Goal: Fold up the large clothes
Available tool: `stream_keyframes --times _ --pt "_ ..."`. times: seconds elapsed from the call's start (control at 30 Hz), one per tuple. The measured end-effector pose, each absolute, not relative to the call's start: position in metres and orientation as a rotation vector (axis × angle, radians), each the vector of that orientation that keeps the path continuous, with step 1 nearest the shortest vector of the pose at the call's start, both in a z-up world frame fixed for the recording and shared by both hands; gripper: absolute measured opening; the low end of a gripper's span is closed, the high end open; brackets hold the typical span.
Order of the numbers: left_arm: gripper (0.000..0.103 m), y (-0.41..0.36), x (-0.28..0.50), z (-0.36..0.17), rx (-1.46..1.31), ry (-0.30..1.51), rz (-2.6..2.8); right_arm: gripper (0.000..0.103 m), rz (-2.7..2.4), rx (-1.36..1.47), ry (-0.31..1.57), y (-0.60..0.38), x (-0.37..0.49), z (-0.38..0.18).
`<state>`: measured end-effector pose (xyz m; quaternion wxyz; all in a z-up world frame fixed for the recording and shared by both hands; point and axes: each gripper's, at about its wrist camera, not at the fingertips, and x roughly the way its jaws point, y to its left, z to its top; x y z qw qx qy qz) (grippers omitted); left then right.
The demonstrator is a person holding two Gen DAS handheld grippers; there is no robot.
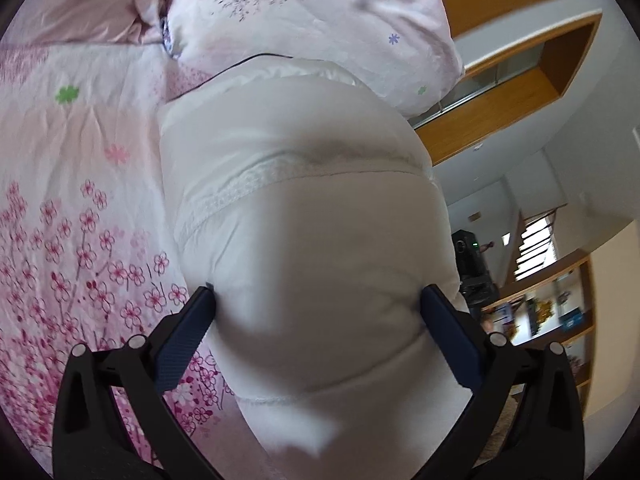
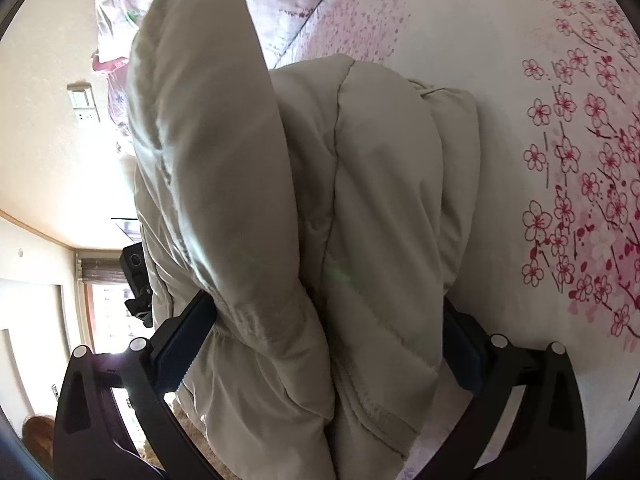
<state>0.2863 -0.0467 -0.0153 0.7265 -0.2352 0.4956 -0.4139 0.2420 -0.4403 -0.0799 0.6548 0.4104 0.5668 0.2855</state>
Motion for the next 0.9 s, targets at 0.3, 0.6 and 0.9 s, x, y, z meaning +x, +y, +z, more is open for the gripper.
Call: stream_keyframes --times 0.3,0.6,0.9 --pt "0.101 -0.036 0.288 -0.032 -0.620 1.125 -0.939 0.102 0.745 0.838 1.261 -0.426 0.250 -0.076" --pt "0.084 -0.027 0.279 -0.024 -0.624 1.069 -0.997 0.080 0.891 0.817 1.041 -0.407 0.233 -0.066" --pt "0.077 0.014 0.278 0.004 -0.610 0.967 -0.965 0.072 0.921 0.728 0.997 -0.364 0.253 -0.027"
